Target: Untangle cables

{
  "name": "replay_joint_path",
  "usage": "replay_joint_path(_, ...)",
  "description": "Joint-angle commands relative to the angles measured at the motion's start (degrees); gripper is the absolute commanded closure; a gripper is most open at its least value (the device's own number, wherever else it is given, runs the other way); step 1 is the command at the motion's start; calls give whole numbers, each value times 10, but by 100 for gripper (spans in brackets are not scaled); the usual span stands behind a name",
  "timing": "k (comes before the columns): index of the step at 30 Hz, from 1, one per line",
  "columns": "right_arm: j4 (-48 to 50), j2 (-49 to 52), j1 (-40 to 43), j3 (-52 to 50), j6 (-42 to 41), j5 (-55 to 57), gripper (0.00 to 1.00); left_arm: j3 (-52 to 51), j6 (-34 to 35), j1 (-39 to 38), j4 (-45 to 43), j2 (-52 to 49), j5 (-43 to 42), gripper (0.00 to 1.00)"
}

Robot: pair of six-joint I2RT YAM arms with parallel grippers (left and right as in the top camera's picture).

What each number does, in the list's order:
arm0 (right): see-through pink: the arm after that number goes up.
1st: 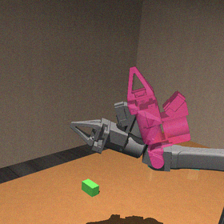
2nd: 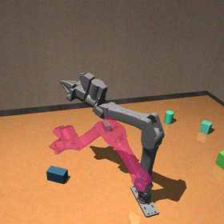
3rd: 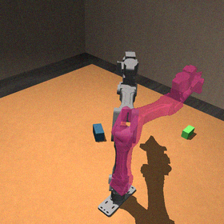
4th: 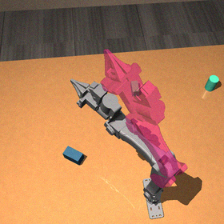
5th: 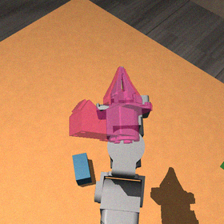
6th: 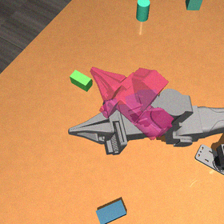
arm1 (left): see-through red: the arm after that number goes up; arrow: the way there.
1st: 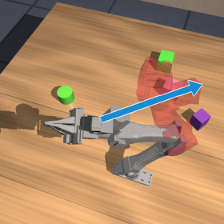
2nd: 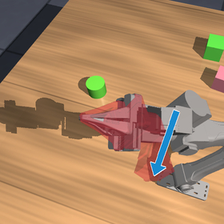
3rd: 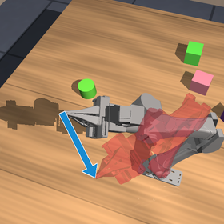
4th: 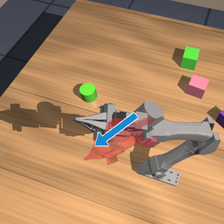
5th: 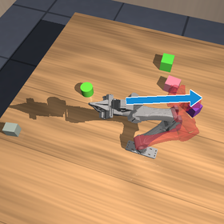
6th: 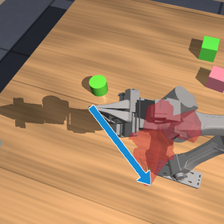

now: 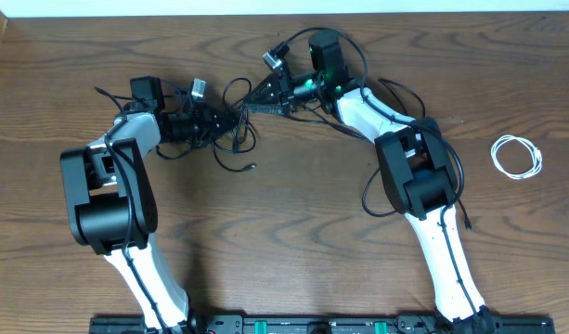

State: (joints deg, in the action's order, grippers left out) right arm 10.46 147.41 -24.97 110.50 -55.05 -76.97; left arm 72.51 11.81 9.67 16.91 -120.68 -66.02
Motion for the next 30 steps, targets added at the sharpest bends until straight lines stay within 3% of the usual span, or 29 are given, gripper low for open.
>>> replay_joint_path(1, -13, -15, 1, -5, 53, 35, 54, -3, -2, -1, 1, -5, -4, 92)
replay_joint_path(9, -13, -15, -31, -5, 60, 122, 52, -3, -1, -1, -3, -5, -4, 92)
replay_joint_path(20, -8, -15, -52, -5, 70, 147, 54, -3, -1, -14, -7, -5, -4, 92)
replay_joint_path(23, -9, -15, -52, -5, 70, 147, 56, -3, -1, -15, -7, -5, -4, 92)
replay_joint_path(27, -8, -15, -50, -5, 69, 141, 71, -3, -1, -15, -7, -5, -4, 92)
replay_joint_path(30, -6, -15, -43, -5, 69, 129, 75, -3, -1, -15, -7, -5, -4, 92)
